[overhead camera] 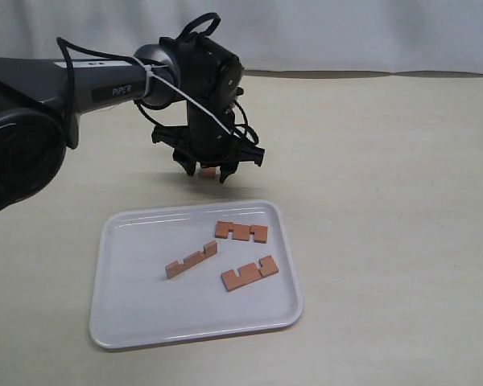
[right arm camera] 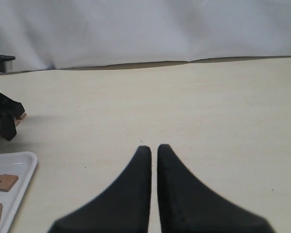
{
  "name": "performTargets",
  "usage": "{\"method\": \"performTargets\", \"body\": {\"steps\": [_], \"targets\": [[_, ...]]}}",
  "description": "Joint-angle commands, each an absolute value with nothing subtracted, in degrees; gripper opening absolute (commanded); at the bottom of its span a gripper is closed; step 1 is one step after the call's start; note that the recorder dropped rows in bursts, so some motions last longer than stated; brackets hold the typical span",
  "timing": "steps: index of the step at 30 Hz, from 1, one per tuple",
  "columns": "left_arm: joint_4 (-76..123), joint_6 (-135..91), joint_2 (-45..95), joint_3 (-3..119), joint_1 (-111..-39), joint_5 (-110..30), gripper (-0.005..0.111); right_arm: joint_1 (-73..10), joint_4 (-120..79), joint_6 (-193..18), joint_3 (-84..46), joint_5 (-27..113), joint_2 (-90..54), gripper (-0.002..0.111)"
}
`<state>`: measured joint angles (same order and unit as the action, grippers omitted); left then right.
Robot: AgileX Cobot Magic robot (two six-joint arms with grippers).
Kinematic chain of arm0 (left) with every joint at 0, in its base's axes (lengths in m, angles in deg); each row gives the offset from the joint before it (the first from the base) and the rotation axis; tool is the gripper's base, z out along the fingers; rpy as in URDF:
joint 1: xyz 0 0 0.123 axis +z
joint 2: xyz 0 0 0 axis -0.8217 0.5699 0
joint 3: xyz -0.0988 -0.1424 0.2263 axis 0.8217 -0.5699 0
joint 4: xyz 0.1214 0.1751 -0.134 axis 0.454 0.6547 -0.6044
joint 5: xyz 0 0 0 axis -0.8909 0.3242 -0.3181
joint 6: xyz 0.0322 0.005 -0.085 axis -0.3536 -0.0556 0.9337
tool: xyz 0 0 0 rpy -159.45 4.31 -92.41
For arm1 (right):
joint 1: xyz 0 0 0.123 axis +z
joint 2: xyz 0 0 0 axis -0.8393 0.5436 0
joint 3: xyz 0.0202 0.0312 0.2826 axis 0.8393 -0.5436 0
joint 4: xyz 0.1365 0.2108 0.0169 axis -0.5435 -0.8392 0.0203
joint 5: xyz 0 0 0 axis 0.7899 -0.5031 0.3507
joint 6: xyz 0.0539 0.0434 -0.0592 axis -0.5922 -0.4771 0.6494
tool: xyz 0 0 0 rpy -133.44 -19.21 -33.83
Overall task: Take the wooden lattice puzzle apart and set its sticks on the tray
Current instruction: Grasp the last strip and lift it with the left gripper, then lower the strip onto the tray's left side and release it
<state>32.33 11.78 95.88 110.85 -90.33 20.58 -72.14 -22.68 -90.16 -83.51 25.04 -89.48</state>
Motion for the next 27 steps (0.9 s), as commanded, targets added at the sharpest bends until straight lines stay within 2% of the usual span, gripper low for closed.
{"method": "performTargets", "body": {"steps": [1,4,8,22,27], "targets": [[32.8,11.8,96.4,110.8,-90.3,19.9,0.052,-72.2,-22.8,-89.8,-83.5,25.7,-89.7,0.004],[33.1,11.8,96.4,110.8,-90.3,19.5,0.042,-72.2,-22.8,-89.8,-83.5,25.7,-89.7,0.004],[32.8,10.2,96.1,110.8,-90.3,19.2,-0.001,-72.2,-22.8,-89.8,-83.5,25.7,-89.7,0.004],[32.4,-2.1,81.8,110.4,-90.6,29.5,0.0,-72.2,-22.8,-89.8,-83.5,25.7,-89.7,0.004],[33.2,-3.3,67.6,92.4,-92.0,28.4,0.0,-72.2,-22.8,-89.8,-83.5,25.7,-89.7,0.004]]}}
